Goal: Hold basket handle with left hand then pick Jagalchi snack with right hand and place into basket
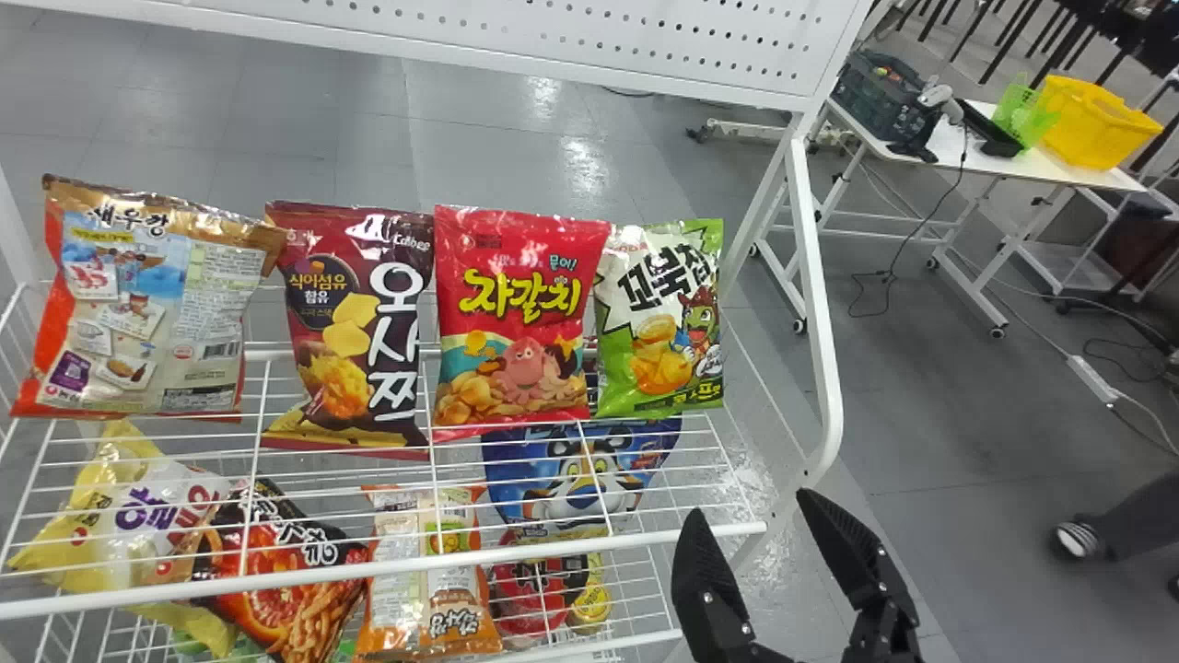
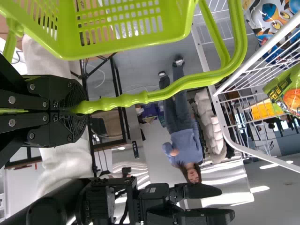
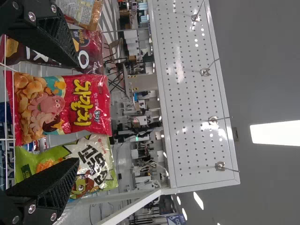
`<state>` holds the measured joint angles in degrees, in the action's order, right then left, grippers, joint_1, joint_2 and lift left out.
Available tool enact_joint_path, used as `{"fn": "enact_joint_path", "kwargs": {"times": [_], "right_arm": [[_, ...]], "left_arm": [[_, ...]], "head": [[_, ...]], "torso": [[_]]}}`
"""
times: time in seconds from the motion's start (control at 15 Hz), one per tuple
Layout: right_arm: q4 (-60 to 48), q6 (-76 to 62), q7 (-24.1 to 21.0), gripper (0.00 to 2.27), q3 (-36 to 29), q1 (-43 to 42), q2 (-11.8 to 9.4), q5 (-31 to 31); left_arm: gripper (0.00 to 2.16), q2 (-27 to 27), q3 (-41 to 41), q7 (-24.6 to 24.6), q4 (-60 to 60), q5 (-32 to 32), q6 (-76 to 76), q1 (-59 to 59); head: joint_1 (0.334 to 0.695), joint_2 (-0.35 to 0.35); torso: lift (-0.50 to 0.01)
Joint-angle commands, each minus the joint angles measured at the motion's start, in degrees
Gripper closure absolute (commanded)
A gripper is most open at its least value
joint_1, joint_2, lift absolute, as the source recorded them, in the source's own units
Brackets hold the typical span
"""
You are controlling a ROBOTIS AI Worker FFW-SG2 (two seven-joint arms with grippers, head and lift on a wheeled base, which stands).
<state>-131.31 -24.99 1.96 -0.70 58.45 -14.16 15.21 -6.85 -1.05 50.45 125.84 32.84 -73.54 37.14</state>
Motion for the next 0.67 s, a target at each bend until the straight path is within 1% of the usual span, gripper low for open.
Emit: {"fn": "enact_joint_path", "kwargs": {"times": [0.0, 0.4, 0.53, 0.6], "right_arm": [[0.0, 1.23, -0.11, 0.08, 0.09, -0.53, 0.01, 0.0], [-0.27, 2.81, -0.29, 0.08, 0.35, -1.5, 0.01, -0.35], [-0.18, 5.8, -0.47, 0.08, 0.44, -2.9, 0.01, -0.79], [-0.18, 8.78, -1.26, 0.08, 0.7, -4.22, 0.01, -1.32]], "left_arm": [[1.22, 0.0, 0.0, -0.18, 0.98, 0.12, -0.78, 0.39], [1.22, -0.09, 0.17, -0.53, 1.95, 0.21, -1.49, 0.65], [1.22, -0.26, 0.17, -0.53, 2.3, 0.3, -1.66, 0.74], [1.22, -0.44, 0.17, -0.53, 2.48, 0.3, -1.66, 0.82]], "head": [[0.695, -0.35], [0.695, -0.35], [0.695, -0.35], [0.695, -0.35]], "torso": [[-0.01], [-0.01], [-0.01], [-0.01]]}}
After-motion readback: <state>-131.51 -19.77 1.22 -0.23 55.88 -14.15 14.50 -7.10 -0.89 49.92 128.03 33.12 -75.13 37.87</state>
